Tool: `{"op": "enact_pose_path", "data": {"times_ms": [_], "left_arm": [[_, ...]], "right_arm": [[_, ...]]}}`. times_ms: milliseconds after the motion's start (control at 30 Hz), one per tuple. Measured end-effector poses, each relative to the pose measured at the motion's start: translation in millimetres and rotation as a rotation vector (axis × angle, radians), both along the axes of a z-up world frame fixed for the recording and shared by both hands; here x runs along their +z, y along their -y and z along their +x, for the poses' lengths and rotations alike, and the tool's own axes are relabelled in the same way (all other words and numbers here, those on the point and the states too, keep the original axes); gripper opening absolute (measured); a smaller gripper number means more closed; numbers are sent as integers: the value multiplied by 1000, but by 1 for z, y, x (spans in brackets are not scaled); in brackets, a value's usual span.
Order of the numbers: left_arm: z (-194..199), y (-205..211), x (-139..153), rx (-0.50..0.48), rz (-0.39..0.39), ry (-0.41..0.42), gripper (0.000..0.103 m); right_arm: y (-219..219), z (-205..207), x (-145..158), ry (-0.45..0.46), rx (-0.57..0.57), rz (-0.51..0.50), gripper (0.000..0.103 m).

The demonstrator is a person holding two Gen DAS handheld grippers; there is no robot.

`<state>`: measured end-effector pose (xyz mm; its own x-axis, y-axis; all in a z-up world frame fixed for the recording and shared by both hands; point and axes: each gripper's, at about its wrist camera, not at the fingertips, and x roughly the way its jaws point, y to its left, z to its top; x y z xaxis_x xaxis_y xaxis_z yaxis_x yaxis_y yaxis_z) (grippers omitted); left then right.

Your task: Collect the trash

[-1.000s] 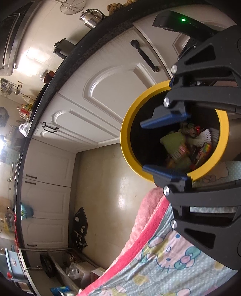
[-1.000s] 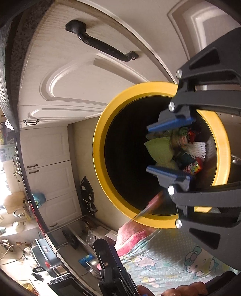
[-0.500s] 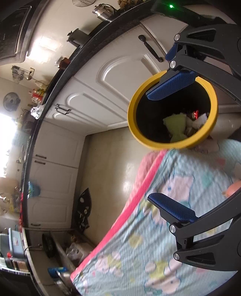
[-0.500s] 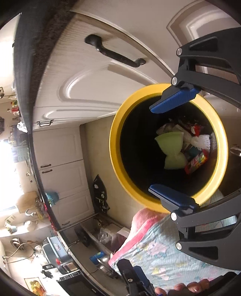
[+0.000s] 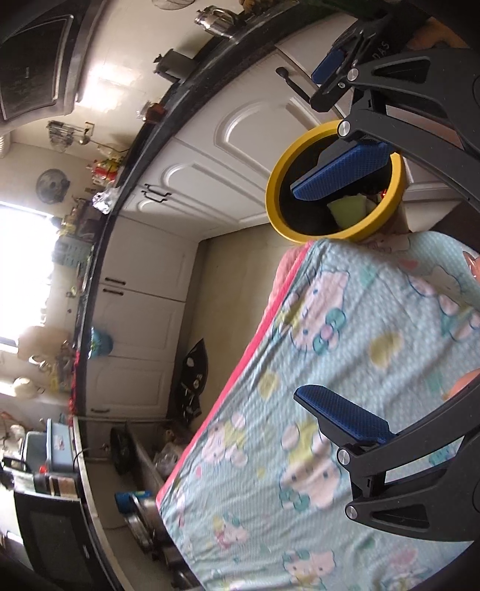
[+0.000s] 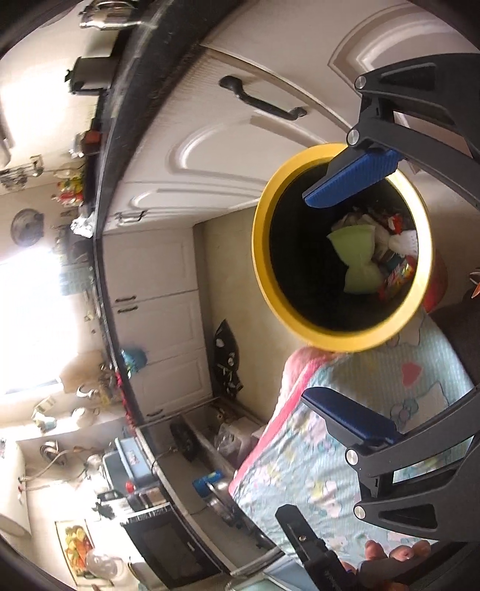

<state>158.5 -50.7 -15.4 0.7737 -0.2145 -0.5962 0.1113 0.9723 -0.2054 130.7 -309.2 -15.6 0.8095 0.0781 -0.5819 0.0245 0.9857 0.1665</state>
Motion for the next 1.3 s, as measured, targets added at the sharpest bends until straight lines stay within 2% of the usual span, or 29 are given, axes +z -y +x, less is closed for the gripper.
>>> {"op": "enact_pose_path", "data": {"times_ms": [267, 667, 933, 1133, 1300], "left_arm": [[-38, -18, 8, 29, 47, 60, 92], [-82, -32, 8, 71, 74, 148, 92], [-101, -35, 1, 85, 86, 190, 92], [-110, -36, -2, 102, 85, 232, 92], [-113, -38, -7, 114, 84, 255, 92]], "right_arm": [[-31, -30, 11, 77, 41, -50, 97], [-66, -76, 16, 223, 110, -99, 97], [-75, -99, 11, 322, 116, -124, 97], [-72, -116, 8, 435, 97, -167, 97], [-66, -119, -1, 459, 78, -174, 97]]}}
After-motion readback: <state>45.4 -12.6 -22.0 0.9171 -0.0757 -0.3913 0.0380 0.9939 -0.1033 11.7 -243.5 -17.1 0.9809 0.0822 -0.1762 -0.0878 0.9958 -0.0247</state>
